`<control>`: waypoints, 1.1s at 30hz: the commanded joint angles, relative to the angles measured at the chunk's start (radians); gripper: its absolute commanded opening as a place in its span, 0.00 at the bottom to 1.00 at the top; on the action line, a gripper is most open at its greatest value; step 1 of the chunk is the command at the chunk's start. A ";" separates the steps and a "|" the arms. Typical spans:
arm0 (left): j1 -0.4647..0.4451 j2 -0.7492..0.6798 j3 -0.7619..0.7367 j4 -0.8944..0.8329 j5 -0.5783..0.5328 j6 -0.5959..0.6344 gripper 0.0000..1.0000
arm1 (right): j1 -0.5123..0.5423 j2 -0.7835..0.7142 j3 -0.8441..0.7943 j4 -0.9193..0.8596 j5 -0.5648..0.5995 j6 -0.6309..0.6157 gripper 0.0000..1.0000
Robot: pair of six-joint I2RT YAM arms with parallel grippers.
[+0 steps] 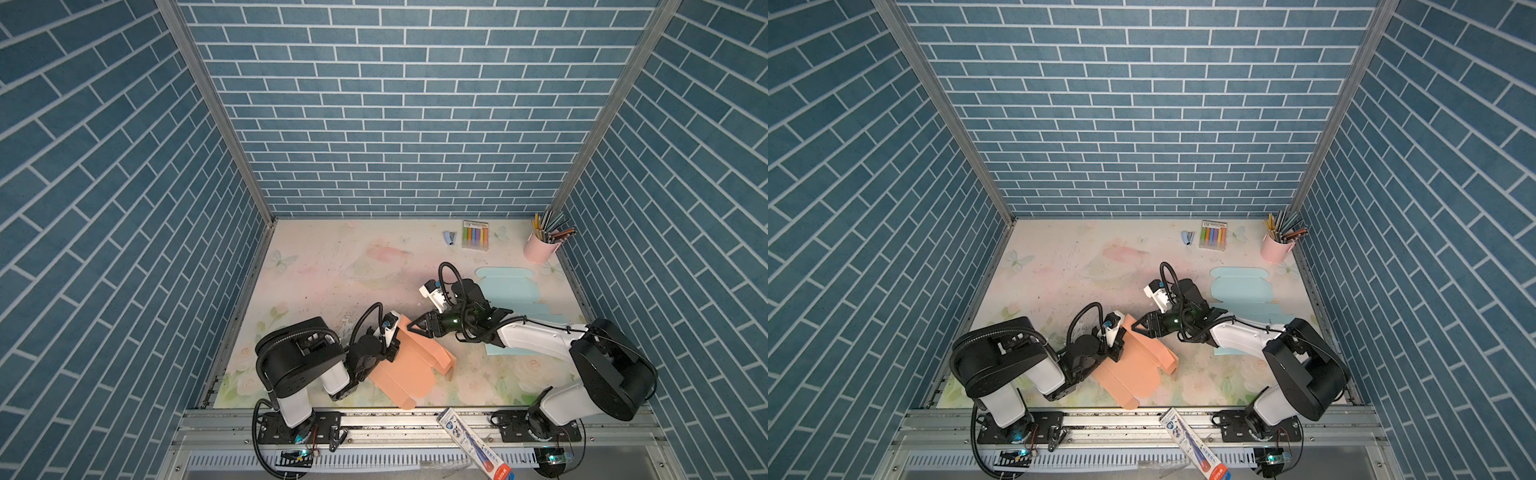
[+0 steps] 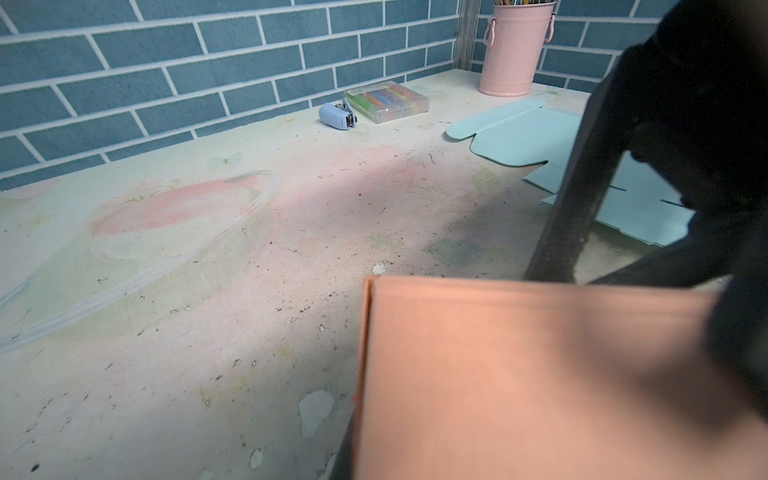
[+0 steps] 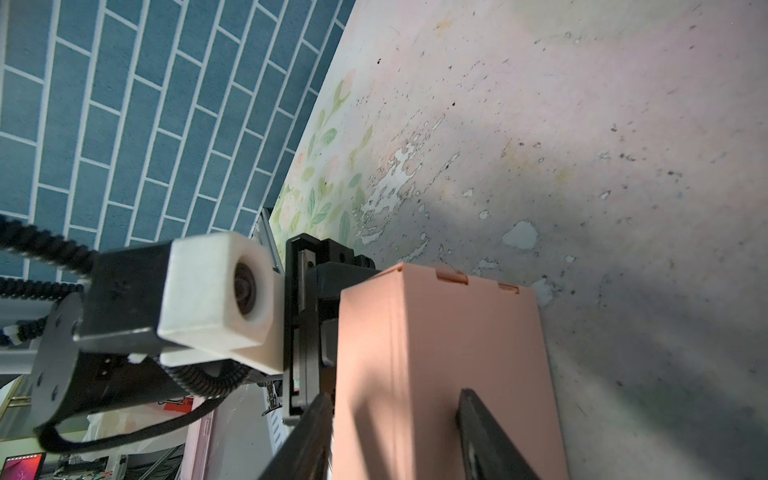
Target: Fold the paper box
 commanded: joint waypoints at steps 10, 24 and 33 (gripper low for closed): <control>-0.009 -0.001 0.029 -0.027 0.025 -0.003 0.19 | -0.008 -0.038 -0.038 0.082 -0.044 0.059 0.50; -0.008 -0.053 0.028 -0.076 0.022 0.004 0.17 | -0.028 -0.024 -0.050 0.065 -0.013 0.045 0.49; -0.010 -0.049 0.045 -0.085 0.026 -0.002 0.07 | -0.031 -0.061 -0.017 -0.027 0.036 -0.027 0.48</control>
